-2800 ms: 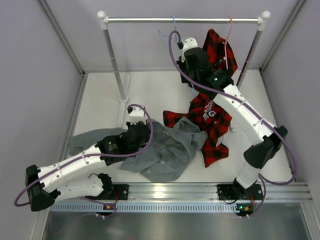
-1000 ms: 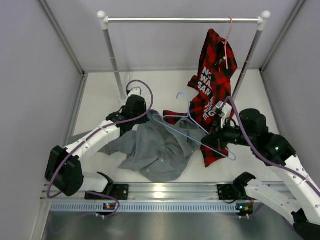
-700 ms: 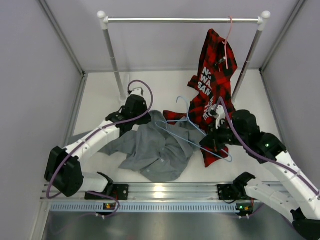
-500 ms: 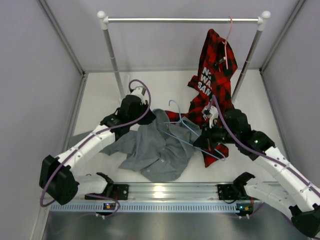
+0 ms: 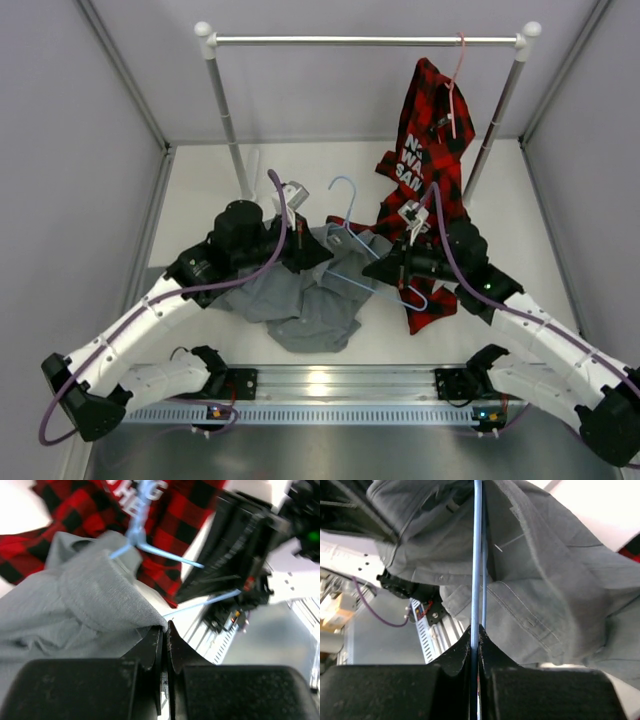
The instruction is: Place the shirt on the hanger
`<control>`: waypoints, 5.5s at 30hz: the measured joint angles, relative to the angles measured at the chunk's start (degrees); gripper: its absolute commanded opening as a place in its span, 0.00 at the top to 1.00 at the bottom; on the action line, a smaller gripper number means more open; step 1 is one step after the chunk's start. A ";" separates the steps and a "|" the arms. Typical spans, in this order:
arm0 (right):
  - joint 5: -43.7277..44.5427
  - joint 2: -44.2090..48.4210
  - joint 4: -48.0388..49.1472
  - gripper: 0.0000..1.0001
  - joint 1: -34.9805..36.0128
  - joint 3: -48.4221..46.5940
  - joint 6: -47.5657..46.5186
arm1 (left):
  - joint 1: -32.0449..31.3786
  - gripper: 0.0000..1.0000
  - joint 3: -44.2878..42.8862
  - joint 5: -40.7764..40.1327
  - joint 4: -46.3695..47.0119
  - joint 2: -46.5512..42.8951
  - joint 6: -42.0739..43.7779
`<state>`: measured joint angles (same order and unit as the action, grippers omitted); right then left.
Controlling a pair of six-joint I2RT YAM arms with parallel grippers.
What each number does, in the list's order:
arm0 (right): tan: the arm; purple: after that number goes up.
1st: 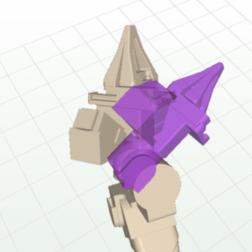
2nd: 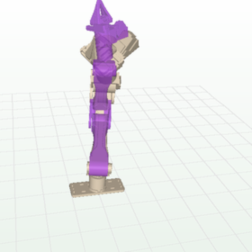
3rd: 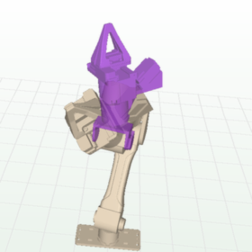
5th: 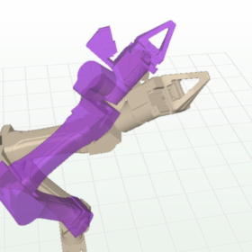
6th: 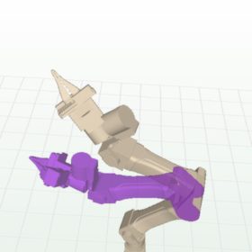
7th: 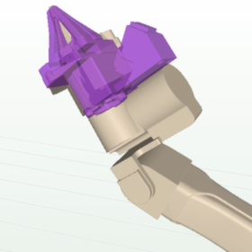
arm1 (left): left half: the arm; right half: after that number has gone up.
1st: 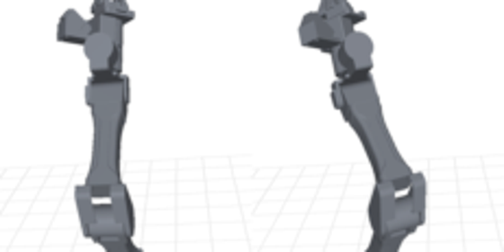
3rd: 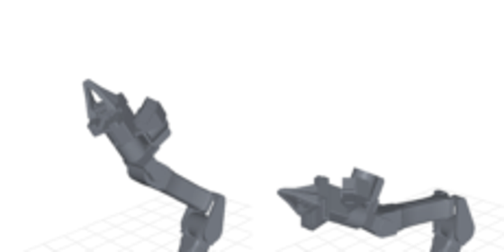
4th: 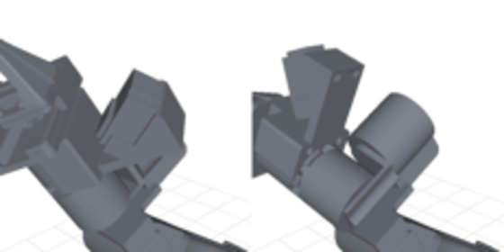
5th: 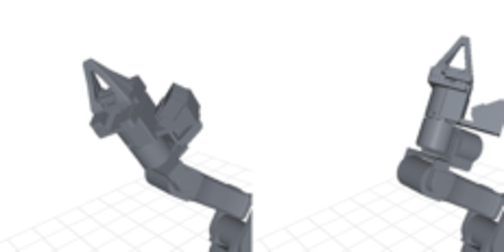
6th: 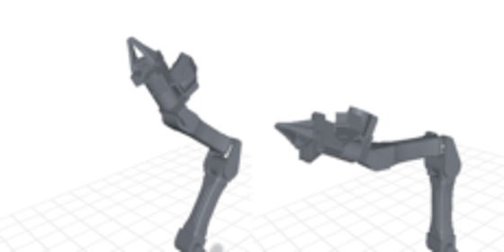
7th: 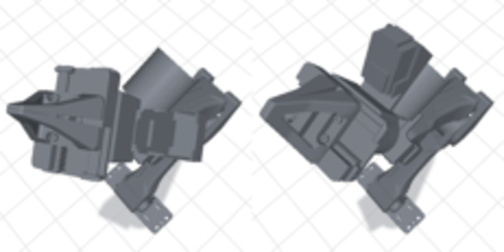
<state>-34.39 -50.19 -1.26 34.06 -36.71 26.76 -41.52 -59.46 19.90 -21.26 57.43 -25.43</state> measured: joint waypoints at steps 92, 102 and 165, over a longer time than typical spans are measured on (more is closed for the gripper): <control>11.91 -9.57 57.48 1.00 10.47 13.73 9.35 | -6.69 0.02 -15.39 -16.17 -2.54 -4.28 34.42; 11.76 -6.58 58.18 1.00 10.47 14.62 9.86 | 13.77 0.17 -22.97 6.14 -2.21 9.73 46.99; 2.91 -8.26 47.80 1.00 10.10 8.02 5.42 | 14.58 1.00 -28.68 46.23 -28.41 20.28 69.33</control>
<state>-31.48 -58.46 46.54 44.16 -28.69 32.18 -26.94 -88.14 66.13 -49.67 77.71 43.90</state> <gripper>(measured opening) 0.003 0.077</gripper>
